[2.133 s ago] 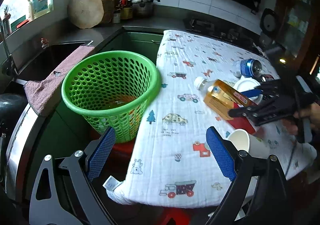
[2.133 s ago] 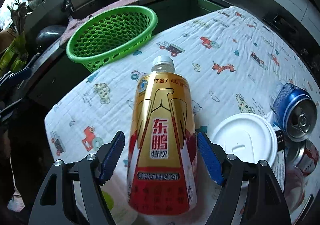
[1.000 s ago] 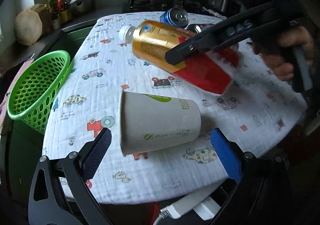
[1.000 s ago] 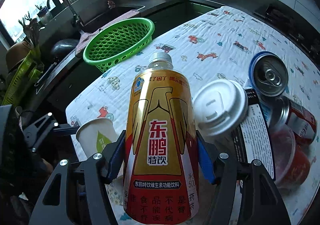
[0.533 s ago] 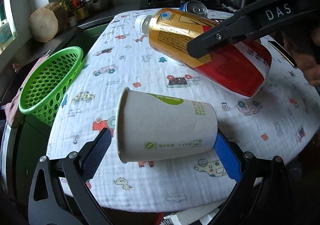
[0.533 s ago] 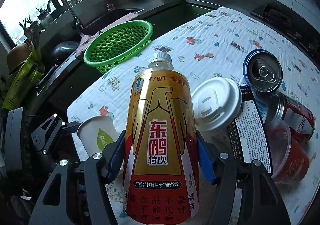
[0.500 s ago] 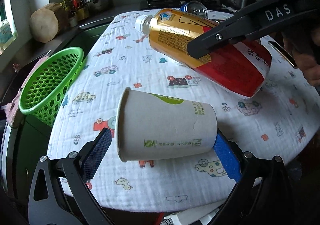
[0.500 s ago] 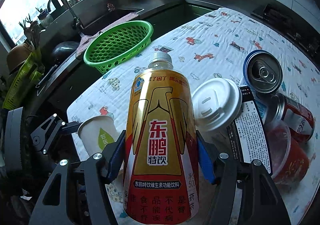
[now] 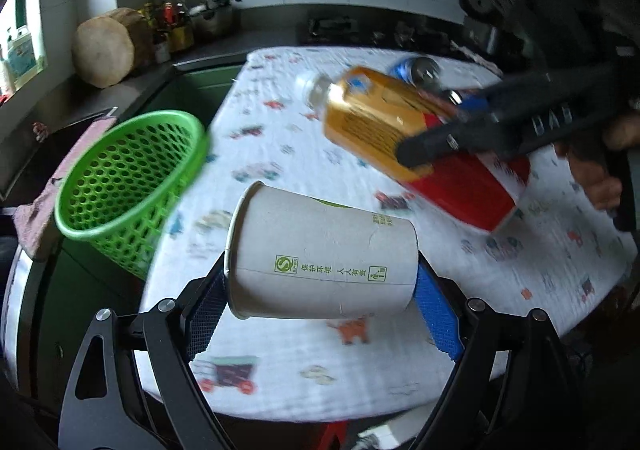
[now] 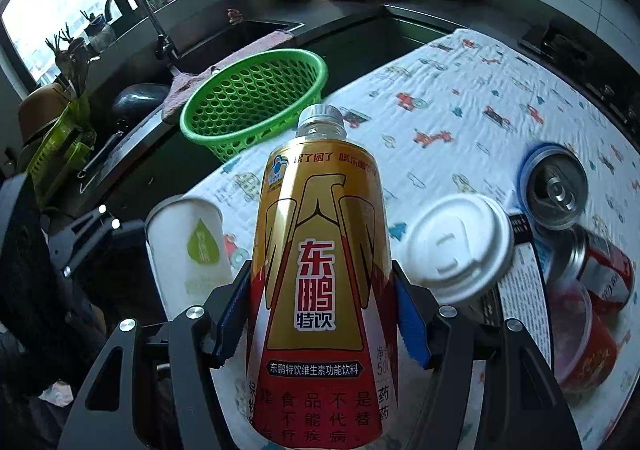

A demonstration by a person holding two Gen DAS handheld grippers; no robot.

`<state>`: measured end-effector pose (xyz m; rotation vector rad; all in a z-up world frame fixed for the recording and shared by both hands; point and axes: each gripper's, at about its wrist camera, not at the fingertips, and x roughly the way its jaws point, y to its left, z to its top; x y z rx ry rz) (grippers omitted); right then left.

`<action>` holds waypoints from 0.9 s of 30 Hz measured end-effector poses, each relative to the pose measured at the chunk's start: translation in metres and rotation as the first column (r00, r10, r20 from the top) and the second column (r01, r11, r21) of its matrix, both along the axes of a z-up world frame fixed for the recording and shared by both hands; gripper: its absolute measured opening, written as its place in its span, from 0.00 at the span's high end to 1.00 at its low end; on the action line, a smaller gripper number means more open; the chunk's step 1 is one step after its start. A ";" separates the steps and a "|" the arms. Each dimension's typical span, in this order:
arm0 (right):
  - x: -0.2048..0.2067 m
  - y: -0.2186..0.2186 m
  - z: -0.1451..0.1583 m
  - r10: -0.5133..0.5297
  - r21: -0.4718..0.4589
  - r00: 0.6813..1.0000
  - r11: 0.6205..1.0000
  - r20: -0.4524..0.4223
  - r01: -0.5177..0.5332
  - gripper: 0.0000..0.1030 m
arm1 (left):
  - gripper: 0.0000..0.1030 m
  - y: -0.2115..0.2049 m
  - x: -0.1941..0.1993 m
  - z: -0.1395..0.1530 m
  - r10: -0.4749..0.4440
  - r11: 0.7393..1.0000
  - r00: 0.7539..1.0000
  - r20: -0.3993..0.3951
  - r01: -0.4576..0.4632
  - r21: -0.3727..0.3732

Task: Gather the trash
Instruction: 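Grasp the white paper cup with the left tool while the right tool holds the gold bottle, then carry the paper cup into the basket and open the left tool while the right tool carries the bottle over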

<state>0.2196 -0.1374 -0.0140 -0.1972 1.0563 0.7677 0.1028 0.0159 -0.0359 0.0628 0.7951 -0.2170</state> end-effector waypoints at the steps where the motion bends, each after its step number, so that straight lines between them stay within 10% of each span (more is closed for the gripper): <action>1: 0.001 0.003 0.001 0.002 0.001 1.000 1.000 0.002 -0.002 0.39 | 0.19 0.005 0.002 0.003 0.009 1.000 1.000 0.005 -0.009 -0.002; 12: 0.020 0.046 0.012 0.020 0.012 1.000 1.000 0.008 -0.020 0.39 | 0.19 0.103 0.054 0.030 0.177 0.984 0.982 0.063 -0.173 -0.051; 27: 0.055 0.110 0.013 0.056 0.027 0.998 0.998 -0.008 -0.055 0.39 | 0.18 0.191 0.146 -0.005 0.319 0.948 0.948 -0.005 -0.319 -0.014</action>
